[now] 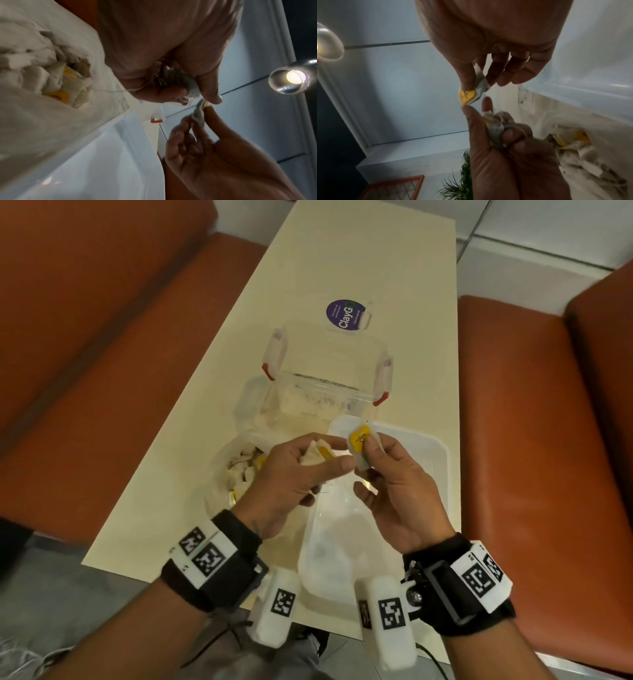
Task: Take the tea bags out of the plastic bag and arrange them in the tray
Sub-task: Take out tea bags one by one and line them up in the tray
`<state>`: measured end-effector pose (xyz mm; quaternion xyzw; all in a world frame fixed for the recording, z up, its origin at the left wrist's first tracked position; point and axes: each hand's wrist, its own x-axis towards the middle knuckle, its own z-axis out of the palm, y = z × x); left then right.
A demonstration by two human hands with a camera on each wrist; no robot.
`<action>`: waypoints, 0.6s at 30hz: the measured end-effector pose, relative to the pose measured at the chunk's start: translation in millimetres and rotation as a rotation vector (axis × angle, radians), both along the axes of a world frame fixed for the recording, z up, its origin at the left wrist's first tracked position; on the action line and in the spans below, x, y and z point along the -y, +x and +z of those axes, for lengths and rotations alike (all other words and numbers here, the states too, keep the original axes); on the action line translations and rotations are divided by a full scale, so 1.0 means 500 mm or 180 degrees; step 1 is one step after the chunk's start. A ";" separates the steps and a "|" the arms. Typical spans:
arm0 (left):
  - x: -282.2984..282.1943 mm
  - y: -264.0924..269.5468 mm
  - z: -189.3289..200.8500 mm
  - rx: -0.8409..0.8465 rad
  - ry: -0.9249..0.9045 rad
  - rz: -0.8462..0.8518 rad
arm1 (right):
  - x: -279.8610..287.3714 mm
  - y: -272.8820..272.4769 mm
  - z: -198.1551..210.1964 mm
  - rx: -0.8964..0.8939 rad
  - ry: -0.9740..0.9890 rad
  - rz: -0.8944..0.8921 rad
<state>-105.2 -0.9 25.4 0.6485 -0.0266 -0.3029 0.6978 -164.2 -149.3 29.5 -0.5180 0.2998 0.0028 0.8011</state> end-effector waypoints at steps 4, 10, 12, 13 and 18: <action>0.023 -0.004 -0.005 0.0241 0.0080 0.0077 | -0.007 -0.004 -0.007 0.0071 -0.0368 0.0064; 0.002 0.029 -0.004 0.1242 0.0779 -0.0664 | 0.033 -0.012 -0.006 0.0201 -0.1354 0.0622; -0.006 0.036 -0.006 0.1163 0.0959 -0.0737 | 0.053 -0.003 -0.008 0.0202 -0.1584 0.0677; -0.012 0.039 -0.008 0.1101 0.1025 -0.0683 | 0.063 0.006 -0.016 0.0194 -0.1735 0.0613; -0.057 0.037 -0.015 0.0407 0.0608 -0.0318 | 0.104 0.061 -0.083 -0.0272 -0.2502 0.0797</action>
